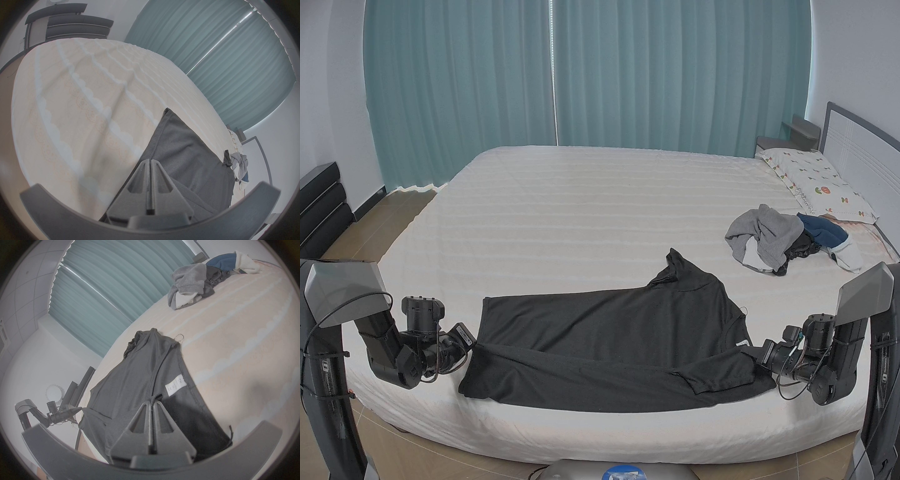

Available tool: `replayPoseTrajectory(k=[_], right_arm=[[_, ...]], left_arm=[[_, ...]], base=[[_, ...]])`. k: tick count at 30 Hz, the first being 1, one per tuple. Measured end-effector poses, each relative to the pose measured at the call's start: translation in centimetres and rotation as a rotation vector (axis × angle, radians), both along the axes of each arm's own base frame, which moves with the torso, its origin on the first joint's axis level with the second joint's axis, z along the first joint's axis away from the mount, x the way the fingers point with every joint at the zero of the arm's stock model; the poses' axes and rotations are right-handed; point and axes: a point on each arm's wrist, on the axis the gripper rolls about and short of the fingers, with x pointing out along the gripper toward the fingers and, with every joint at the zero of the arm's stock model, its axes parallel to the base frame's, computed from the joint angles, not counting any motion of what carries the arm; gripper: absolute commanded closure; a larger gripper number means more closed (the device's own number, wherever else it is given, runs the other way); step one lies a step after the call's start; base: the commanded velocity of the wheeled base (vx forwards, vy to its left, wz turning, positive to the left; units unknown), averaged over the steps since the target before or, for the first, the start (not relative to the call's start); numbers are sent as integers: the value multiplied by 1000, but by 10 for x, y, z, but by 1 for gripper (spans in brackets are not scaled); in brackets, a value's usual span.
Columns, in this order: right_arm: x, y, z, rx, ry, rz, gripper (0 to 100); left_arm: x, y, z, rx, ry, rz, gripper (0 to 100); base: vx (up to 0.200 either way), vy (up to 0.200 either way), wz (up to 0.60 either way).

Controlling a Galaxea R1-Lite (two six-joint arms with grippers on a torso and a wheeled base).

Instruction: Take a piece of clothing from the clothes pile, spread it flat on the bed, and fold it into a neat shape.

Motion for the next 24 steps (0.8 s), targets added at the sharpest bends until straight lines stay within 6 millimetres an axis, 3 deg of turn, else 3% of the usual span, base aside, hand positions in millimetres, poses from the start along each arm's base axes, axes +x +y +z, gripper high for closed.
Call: replayPoseTrajectory(k=[24], right_arm=[[12,-6,7,27,-31,-99,100]], left_arm=[[4,-1,-7,-37,7,27,100]], base=[[0,0,0]])
